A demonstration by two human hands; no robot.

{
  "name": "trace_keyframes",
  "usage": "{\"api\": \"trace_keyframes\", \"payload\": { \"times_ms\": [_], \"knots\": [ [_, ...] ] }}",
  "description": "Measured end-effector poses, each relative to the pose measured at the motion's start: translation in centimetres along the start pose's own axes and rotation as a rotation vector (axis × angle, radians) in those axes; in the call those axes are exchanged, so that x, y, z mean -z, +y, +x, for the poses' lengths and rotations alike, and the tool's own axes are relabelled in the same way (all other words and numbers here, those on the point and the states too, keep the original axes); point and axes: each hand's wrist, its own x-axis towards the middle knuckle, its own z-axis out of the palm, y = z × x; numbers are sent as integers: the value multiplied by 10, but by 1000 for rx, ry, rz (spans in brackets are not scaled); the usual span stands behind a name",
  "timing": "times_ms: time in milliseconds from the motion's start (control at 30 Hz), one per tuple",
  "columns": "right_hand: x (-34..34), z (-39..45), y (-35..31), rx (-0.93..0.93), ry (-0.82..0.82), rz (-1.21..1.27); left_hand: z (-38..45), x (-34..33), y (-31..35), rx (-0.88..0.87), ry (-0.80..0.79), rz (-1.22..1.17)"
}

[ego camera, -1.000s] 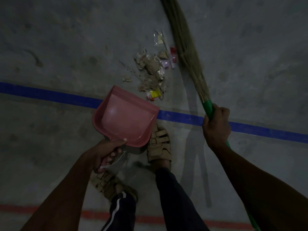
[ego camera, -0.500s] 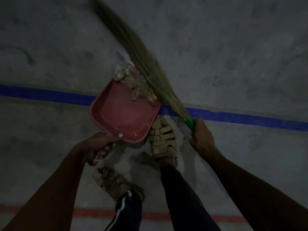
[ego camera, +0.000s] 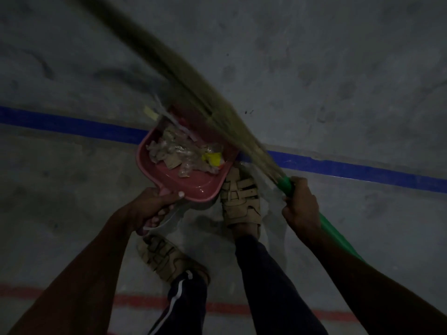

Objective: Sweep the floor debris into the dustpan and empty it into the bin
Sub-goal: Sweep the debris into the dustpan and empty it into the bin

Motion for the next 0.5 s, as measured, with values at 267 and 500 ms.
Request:
{"api": "trace_keyframes", "payload": {
  "times_ms": [267,500],
  "knots": [
    [2,23,-18,7,82,-92,-12,4,-32,12,45,-93],
    [-11,6,-16,183,-101,-302,-12,10,-49,32,64,-156]
  ]
}}
